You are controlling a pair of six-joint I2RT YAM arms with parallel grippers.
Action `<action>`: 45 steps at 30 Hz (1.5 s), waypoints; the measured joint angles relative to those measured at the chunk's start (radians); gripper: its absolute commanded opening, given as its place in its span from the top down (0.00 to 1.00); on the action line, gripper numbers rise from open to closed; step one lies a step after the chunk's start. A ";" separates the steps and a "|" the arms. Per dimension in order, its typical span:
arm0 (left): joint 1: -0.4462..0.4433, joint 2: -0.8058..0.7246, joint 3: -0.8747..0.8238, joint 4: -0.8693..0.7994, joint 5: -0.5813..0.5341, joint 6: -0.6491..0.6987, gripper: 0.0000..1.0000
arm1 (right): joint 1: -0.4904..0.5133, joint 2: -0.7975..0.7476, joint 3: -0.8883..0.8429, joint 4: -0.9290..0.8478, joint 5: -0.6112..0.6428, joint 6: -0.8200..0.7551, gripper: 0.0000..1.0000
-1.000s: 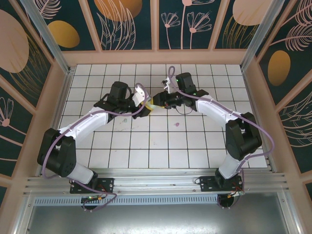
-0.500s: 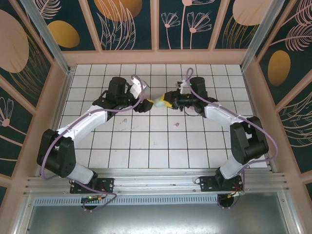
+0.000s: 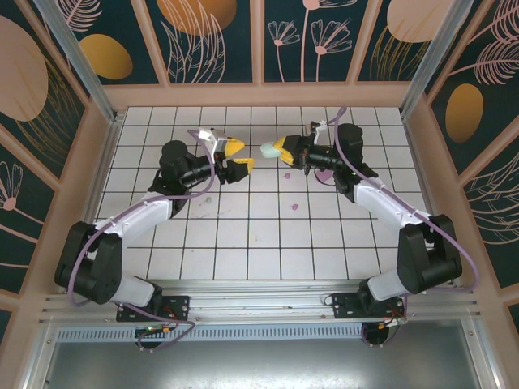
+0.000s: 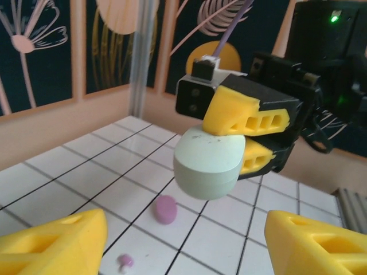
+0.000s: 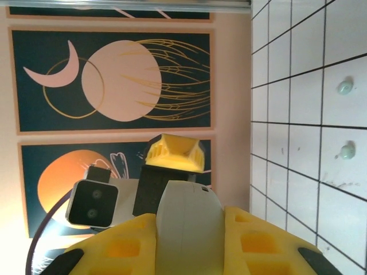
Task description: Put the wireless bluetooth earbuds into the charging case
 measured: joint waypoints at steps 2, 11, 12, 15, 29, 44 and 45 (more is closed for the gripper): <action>-0.009 0.022 0.000 0.059 0.025 -0.040 0.32 | 0.010 -0.002 -0.003 0.018 0.005 0.024 0.94; -0.055 0.086 0.023 0.162 0.074 -0.121 0.40 | 0.026 -0.002 -0.005 0.069 0.024 0.082 0.95; -0.054 0.094 0.025 0.169 0.074 -0.131 0.41 | 0.028 -0.002 -0.005 0.072 0.025 0.086 0.95; -0.054 0.107 0.032 0.187 0.074 -0.150 0.42 | 0.030 -0.002 -0.005 0.080 0.027 0.090 0.95; -0.058 0.151 0.074 0.227 0.085 -0.220 0.55 | 0.052 -0.002 -0.005 0.112 0.023 0.117 0.95; -0.055 0.156 0.081 0.239 0.090 -0.224 0.50 | 0.056 -0.002 -0.005 0.134 0.027 0.154 0.95; -0.058 0.156 0.082 0.239 0.093 -0.224 0.50 | 0.060 -0.002 -0.005 0.138 0.027 0.158 0.95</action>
